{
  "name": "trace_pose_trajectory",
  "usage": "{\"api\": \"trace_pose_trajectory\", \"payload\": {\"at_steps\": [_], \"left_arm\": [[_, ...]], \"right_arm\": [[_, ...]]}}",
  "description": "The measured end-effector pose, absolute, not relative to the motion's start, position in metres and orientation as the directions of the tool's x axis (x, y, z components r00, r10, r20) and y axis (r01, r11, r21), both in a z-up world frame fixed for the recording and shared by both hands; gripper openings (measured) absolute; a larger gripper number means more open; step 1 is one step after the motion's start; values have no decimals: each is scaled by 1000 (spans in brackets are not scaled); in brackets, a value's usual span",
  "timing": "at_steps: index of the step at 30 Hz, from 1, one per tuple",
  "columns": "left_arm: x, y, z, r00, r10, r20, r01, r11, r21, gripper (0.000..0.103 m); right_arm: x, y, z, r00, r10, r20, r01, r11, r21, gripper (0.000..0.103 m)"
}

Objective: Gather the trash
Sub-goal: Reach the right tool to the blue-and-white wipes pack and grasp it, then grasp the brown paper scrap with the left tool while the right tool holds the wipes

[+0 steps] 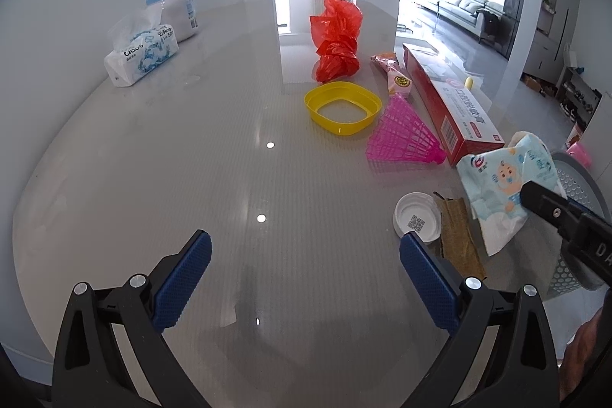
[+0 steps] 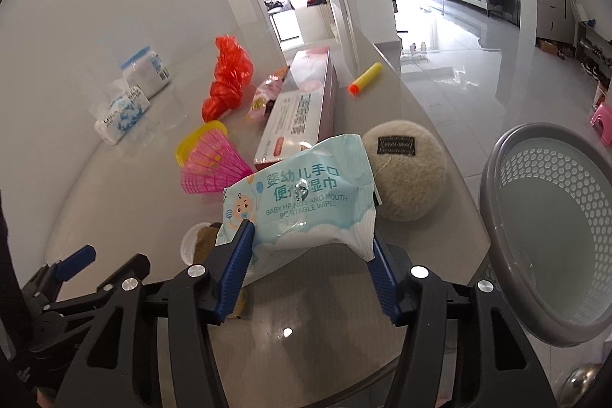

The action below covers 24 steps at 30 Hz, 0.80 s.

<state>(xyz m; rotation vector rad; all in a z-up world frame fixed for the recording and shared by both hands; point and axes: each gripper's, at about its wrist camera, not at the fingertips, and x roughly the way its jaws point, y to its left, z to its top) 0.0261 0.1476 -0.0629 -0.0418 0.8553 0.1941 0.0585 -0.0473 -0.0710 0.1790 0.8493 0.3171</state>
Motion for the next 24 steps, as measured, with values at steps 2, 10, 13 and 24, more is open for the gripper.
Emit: {"api": "trace_pose_trajectory", "payload": {"at_steps": [2, 10, 13, 24], "left_arm": [[25, 145, -62, 641, 148, -753, -181, 983, 40, 97], [23, 125, -67, 638, 76, -766, -128, 992, -8, 97], [24, 112, -72, 630, 34, -776, -99, 994, -37, 97], [38, 72, -82, 623, 5, -782, -73, 996, -52, 96]], "right_arm": [[55, -52, -65, 631, 346, -694, -203, 937, 283, 56], [39, -78, -57, 654, 303, -693, -146, 950, 277, 56], [31, -92, -57, 657, 289, -696, -118, 951, 284, 56], [11, -126, -58, 679, 266, -684, -61, 949, 308, 56]]}}
